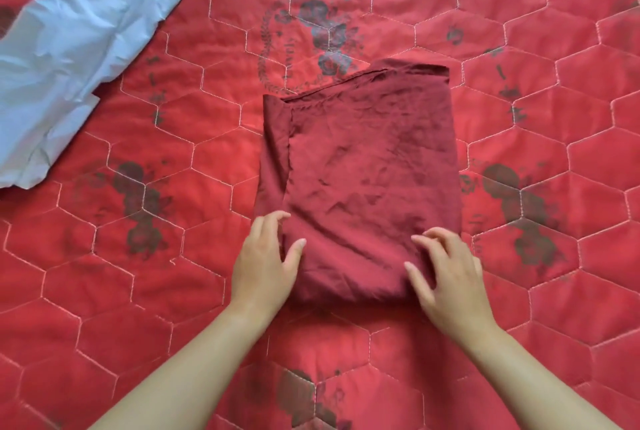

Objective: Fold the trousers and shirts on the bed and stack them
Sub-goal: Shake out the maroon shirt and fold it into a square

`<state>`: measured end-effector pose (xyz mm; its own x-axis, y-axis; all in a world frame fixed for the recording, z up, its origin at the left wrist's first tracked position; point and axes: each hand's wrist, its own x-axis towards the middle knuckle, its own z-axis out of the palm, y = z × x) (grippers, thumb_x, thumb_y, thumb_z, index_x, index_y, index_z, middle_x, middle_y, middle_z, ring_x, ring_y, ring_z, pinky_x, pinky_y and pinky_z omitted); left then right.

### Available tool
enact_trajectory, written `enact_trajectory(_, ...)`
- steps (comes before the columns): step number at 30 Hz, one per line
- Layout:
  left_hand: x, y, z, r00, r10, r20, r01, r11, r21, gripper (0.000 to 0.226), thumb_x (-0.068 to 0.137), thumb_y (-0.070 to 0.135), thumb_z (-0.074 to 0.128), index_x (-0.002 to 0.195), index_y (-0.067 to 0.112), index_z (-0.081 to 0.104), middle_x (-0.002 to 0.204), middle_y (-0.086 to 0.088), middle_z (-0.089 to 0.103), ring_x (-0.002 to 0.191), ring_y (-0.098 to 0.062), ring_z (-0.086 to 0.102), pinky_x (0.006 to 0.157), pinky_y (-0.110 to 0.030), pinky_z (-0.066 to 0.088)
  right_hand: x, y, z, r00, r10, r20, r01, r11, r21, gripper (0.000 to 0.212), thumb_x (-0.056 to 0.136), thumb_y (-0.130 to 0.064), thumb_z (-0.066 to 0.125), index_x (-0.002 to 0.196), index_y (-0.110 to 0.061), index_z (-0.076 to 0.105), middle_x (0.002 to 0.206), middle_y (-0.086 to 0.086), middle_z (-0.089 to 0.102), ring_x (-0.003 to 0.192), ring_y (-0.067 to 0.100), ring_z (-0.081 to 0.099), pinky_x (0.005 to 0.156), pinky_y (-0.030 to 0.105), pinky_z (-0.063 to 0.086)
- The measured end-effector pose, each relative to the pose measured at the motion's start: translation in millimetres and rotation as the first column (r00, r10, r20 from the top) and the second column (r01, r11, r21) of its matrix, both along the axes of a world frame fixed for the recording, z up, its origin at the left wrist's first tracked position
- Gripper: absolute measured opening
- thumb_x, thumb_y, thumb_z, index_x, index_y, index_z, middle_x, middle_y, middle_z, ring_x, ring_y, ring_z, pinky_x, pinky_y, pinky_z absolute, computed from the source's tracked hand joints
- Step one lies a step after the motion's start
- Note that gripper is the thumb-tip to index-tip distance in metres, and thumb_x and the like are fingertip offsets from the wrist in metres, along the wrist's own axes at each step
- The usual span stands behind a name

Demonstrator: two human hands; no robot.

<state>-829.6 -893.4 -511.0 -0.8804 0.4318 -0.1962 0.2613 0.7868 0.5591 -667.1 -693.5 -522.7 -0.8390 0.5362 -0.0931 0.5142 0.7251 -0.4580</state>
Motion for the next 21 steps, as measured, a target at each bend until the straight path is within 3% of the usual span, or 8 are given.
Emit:
enact_trajectory(2,26,-7,1,0.989,0.075,0.126,-0.075,0.997,-0.005,0.046,0.081,0.029,0.068,0.121,0.023,0.046,0.092,0.009,0.048,0.074,-0.013,0.053,0.073,-0.029,0.046,17,-9,-3,0.998,0.038,0.047,-0.038,0.999,0.000,0.046,0.070,-0.021,0.081,0.112,-0.015,0.063,0.121,0.006,0.055,0.114,0.026,0.050,0.088,0.047,0.039)
enact_trajectory(5,52,-16,-1,0.946,0.160,0.281,-0.172,0.985,0.021,0.048,0.082,0.023,0.068,0.124,0.019,0.045,0.082,0.008,0.052,0.067,-0.013,0.055,0.068,-0.026,0.043,37,-9,-9,0.992,-0.056,0.110,0.060,0.998,-0.033,0.052,0.068,-0.029,0.082,0.115,-0.016,0.062,0.130,0.007,0.048,0.121,0.028,0.040,0.094,0.052,0.036)
enact_trajectory(10,55,-20,6,0.967,0.144,0.212,-0.181,0.969,0.167,0.035,0.086,0.014,0.064,0.118,0.020,0.050,0.084,0.009,0.055,0.077,-0.009,0.056,0.073,-0.018,0.042,54,-5,-17,0.980,0.005,0.197,0.013,0.996,-0.088,0.071,0.066,-0.034,0.082,0.128,-0.016,0.053,0.141,0.008,0.037,0.129,0.031,0.035,0.100,0.051,0.036)
enact_trajectory(14,54,-32,11,0.991,0.030,0.130,-0.054,0.982,0.183,0.031,0.087,0.008,0.061,0.116,0.017,0.055,0.095,0.010,0.055,0.083,0.001,0.047,0.078,-0.002,0.032,56,2,-20,0.984,0.074,0.160,-0.069,0.997,-0.039,0.062,0.063,-0.014,0.085,0.120,-0.014,0.062,0.131,0.013,0.050,0.116,0.038,0.048,0.094,0.051,0.044)
enact_trajectory(18,49,-47,7,0.995,-0.011,0.098,0.004,0.997,0.074,0.022,0.086,0.006,0.061,0.103,0.019,0.064,0.083,0.012,0.045,0.078,-0.001,0.048,0.073,-0.016,0.036,48,9,-16,0.997,0.048,0.056,-0.050,0.998,0.035,0.034,0.063,-0.002,0.080,0.094,-0.015,0.072,0.109,0.012,0.061,0.101,0.038,0.057,0.079,0.046,0.047)
enact_trajectory(21,43,-53,6,0.999,-0.019,-0.045,0.016,0.998,-0.062,0.023,0.081,0.006,0.066,0.098,0.020,0.068,0.093,0.000,0.049,0.085,-0.022,0.052,0.078,-0.032,0.044,43,1,-12,0.987,0.120,0.104,-0.131,0.986,0.102,0.050,0.053,-0.006,0.081,0.100,-0.015,0.068,0.118,0.011,0.059,0.110,0.034,0.053,0.083,0.047,0.043)
